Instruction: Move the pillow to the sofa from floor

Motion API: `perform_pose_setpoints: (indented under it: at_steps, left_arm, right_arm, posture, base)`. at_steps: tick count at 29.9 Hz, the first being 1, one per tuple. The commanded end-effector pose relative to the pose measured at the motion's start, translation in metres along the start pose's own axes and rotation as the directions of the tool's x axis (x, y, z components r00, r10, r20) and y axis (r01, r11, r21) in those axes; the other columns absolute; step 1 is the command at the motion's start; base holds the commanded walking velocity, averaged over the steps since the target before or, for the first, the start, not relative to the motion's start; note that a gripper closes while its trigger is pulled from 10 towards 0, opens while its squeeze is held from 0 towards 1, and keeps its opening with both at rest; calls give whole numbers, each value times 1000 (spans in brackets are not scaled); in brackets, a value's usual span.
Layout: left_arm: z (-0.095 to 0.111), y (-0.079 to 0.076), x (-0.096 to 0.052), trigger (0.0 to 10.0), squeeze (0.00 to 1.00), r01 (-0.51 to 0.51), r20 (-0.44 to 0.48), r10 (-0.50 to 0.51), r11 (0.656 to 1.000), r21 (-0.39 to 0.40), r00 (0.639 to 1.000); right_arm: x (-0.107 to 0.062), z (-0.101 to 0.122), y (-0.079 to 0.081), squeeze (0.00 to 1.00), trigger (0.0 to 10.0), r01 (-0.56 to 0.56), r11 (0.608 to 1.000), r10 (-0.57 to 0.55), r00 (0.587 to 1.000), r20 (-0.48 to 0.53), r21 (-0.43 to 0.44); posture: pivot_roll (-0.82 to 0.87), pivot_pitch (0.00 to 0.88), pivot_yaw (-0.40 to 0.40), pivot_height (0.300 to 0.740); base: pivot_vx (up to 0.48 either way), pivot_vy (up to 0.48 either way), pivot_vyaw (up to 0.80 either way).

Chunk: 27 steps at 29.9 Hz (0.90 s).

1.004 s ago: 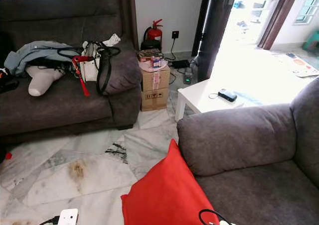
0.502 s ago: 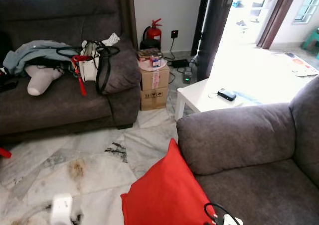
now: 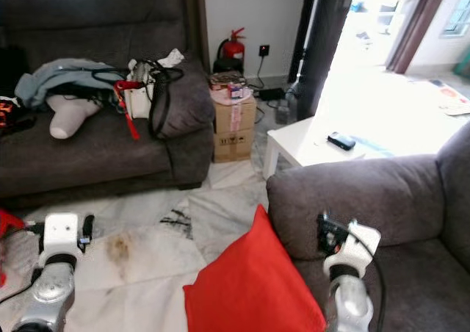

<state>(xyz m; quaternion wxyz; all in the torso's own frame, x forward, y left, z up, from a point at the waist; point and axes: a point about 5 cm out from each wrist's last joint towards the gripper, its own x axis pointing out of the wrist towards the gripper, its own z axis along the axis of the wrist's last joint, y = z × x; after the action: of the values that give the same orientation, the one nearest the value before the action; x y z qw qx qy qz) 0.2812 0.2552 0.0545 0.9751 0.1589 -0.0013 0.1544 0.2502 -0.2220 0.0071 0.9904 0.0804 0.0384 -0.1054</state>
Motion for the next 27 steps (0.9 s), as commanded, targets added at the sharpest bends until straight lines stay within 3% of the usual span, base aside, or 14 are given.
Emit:
perform_pose_setpoints:
  at_steps: [1, 9, 17, 20, 23, 27]
  left_arm:
    - [14, -8, 3, 10000, 0, 40, 84, -43, 998, 39, 996]
    - [31, -17, -4, 10000, 0, 79, 182, -95, 992, 95, 979]
    - [36, -43, -11, 10000, 0, 148, 183, -157, 987, 66, 970]
    - [40, -49, -11, 10000, 0, 149, 185, -158, 987, 58, 970]
    - [53, -57, -9, 10000, 0, 169, 236, -182, 983, 74, 954]
    - [60, -61, -7, 10000, 0, 170, 256, -183, 983, 72, 949]
  right_arm:
    - [8, 24, 6, 0, 10000, -21, 1000, 22, 991, 134, -13]
    - [11, 43, 22, 0, 10000, -69, 996, 80, 968, 238, -51]
    - [38, 64, 2, 0, 10000, 5, 999, 7, 972, 235, -52]
    - [40, 72, 11, 0, 10000, -80, 993, 100, 962, 253, -86]
    - [34, 83, 28, 0, 10000, -219, 969, 245, 921, 304, -117]
    - [29, 87, 34, 0, 10000, -273, 953, 301, 898, 320, -131]
  posture:
    - [-22, 0, 11, 740]
    - [-8, 0, -6, 740]
    - [-41, 0, -35, 740]
    - [-62, 0, -47, 740]
    - [-93, 0, -52, 740]
    - [-110, 0, -47, 740]
  base:
    - [0, 0, 0]
    - [0, 0, 0]
    - [0, 0, 0]
    - [0, 0, 0]
    - [0, 0, 0]
    - [0, 0, 0]
